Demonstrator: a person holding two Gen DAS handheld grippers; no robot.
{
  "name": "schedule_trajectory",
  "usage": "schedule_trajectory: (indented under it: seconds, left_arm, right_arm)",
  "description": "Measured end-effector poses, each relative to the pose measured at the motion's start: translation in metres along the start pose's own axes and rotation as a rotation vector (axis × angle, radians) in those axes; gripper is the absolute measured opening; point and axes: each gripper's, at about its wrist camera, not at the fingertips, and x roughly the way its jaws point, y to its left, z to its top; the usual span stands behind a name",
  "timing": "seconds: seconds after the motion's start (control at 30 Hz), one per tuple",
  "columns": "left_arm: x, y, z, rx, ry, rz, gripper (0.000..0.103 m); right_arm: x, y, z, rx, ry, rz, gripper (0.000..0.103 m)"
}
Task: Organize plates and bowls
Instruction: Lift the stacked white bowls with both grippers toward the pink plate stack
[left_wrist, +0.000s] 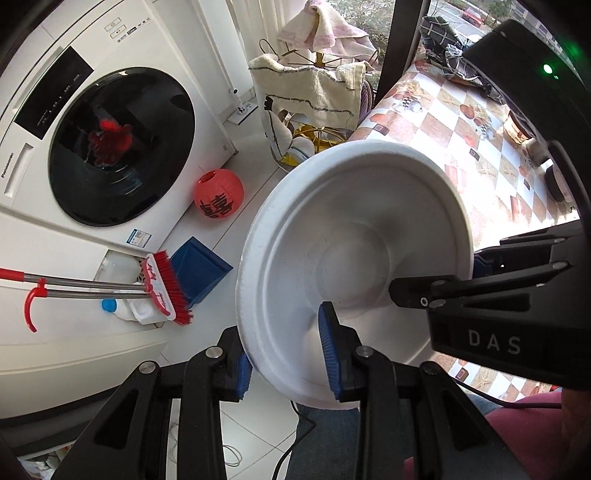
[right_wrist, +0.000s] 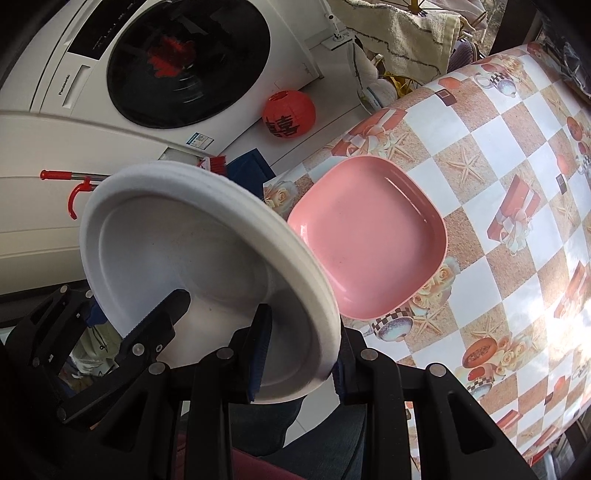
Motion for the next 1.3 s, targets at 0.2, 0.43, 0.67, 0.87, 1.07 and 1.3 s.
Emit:
schedule_trajectory:
  seconds: [0.2,0.43,0.67,0.87,1.07,1.3]
  left_arm:
    - [0.001,-0.003,0.002,0.016,0.003,0.001,0.034]
    - [0.004,-0.01,0.009,0.062,0.005,0.0,0.034]
    - [0.011,-0.02,0.024,0.127,0.01,-0.025,0.034]
    - [0.031,-0.021,0.037,0.124,0.049,-0.144,0.034]
    - [0.064,-0.041,0.05,0.194,0.137,-0.181,0.034]
    - [0.099,-0.04,0.061,0.216,0.172,-0.209,0.036]
  right_arm:
    - [-0.002,-0.005,0.0,0.012,-0.002,0.006,0.031]
    - [-0.007,-0.015,-0.001,0.046,-0.016,0.019,0.031]
    - [-0.011,-0.034,-0.001,0.117,-0.036,0.03,0.031]
    - [-0.008,-0.054,-0.005,0.193,-0.054,0.023,0.031]
    - [0.004,-0.074,-0.005,0.294,-0.047,-0.007,0.031]
    - [0.023,-0.088,0.008,0.395,-0.032,-0.036,0.031]
